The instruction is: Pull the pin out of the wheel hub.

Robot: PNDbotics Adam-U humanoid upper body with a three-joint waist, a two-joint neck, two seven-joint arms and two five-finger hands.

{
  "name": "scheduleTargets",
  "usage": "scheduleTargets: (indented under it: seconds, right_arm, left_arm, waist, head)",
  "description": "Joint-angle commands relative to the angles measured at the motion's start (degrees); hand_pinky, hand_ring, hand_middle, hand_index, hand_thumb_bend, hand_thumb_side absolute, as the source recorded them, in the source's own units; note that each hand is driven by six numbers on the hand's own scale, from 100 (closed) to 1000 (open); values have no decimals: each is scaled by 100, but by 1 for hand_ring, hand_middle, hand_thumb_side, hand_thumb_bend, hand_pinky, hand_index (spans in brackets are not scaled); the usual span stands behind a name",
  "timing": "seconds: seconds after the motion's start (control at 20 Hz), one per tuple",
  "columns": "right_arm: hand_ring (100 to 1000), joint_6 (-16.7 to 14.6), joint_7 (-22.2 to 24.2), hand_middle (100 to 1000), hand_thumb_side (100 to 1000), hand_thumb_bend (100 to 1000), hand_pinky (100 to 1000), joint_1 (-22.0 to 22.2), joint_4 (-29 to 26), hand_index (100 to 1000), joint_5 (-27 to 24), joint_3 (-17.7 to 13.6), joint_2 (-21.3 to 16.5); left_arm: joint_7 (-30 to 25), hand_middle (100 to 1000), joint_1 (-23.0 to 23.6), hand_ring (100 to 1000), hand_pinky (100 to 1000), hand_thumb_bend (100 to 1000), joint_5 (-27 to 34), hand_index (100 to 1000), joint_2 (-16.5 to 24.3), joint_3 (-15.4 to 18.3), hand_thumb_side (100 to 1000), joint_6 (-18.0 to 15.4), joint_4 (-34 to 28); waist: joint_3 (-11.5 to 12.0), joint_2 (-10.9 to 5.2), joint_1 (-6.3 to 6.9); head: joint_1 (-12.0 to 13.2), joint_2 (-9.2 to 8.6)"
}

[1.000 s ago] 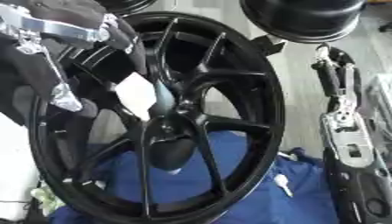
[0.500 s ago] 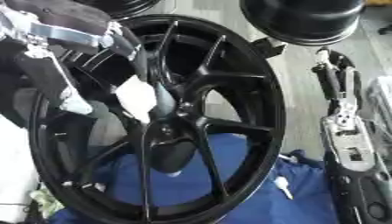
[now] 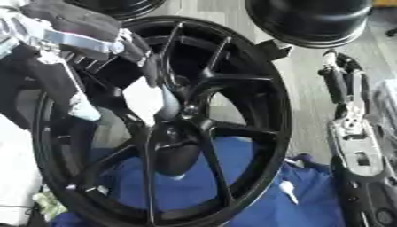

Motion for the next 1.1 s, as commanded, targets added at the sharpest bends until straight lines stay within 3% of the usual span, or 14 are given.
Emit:
scheduleTargets:
  seconds: [0.05,0.35,0.6,0.9,1.1]
  right_arm:
    - [655,-1,-19,688,693,100,784,-86,-41,767,27,4,-103]
    - [653,4,-13,686,696,100,783,-88,-32,767,23,18,-106]
    - [652,19,12,686,698,100,783,-88,-20,767,26,44,-107]
    - [649,31,17,683,698,100,783,-86,-5,767,34,51,-110]
    - [648,36,13,682,698,100,783,-88,-8,767,35,54,-111]
  left_arm:
    - [-28,763,-38,814,843,435,-115,822,4,-126,186,-37,97]
    - [-28,789,-47,824,852,477,-236,838,-18,-137,183,-91,127]
    - [-28,791,-66,828,855,461,-208,850,-2,9,171,-68,-16]
    - [-28,791,-82,828,855,417,-35,851,21,86,205,117,-135]
    - [-28,798,-107,834,863,438,-40,857,12,86,225,272,-171]
  waist:
    - [-20,-102,9]
    - [-28,-96,8]
    - [-29,-88,0]
    - [-25,-87,0]
    - [-28,-92,4]
  head:
    - [24,-72]
    - [33,-81]
    - [46,-77]
    - [51,-77]
    - [60,-81]
